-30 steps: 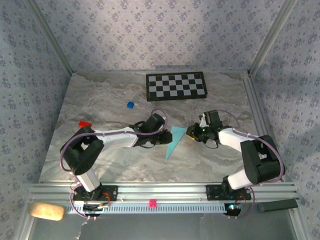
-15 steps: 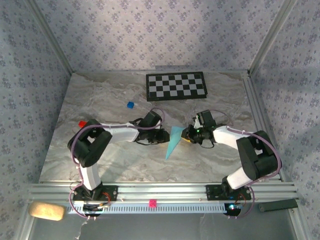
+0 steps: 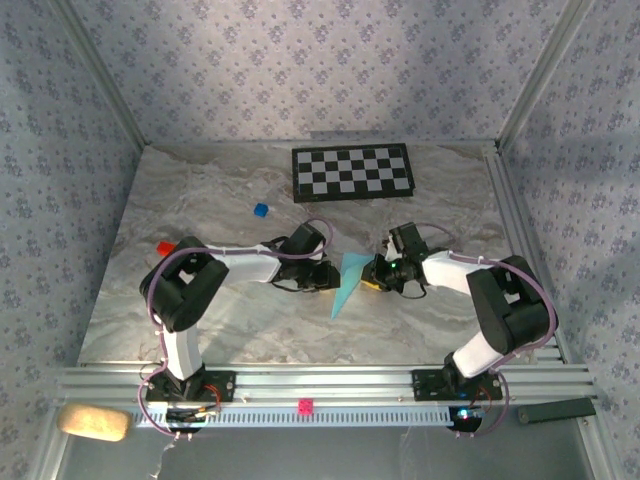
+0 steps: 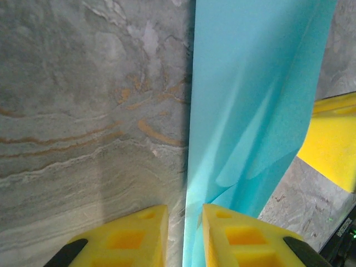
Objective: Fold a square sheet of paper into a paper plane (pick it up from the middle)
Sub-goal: Turn over a paper plane at the center of the table.
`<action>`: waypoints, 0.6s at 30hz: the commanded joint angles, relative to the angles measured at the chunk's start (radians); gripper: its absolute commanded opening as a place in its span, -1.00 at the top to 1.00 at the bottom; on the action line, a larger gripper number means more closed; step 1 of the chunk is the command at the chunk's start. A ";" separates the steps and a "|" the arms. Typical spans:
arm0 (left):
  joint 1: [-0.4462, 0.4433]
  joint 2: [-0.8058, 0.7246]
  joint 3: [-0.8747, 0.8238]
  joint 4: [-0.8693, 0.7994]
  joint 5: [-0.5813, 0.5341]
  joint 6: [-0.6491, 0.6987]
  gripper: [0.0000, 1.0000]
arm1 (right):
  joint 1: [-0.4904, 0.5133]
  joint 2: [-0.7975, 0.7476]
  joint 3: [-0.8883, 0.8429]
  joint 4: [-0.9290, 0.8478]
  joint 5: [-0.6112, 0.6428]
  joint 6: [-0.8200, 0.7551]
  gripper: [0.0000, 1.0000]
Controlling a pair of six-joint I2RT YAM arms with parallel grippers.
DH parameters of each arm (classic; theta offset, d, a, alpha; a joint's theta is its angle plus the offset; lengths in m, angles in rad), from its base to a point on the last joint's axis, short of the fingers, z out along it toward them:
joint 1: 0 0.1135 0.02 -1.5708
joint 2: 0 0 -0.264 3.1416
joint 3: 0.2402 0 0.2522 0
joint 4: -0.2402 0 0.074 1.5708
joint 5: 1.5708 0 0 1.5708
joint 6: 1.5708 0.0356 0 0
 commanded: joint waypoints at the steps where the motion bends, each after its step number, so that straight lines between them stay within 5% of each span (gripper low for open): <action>1: -0.014 0.025 0.024 -0.009 0.060 0.019 0.55 | 0.006 0.013 0.020 -0.025 -0.010 -0.012 0.61; 18: -0.017 0.051 0.015 0.087 0.146 -0.022 0.57 | 0.008 0.033 -0.023 0.060 -0.080 0.018 0.68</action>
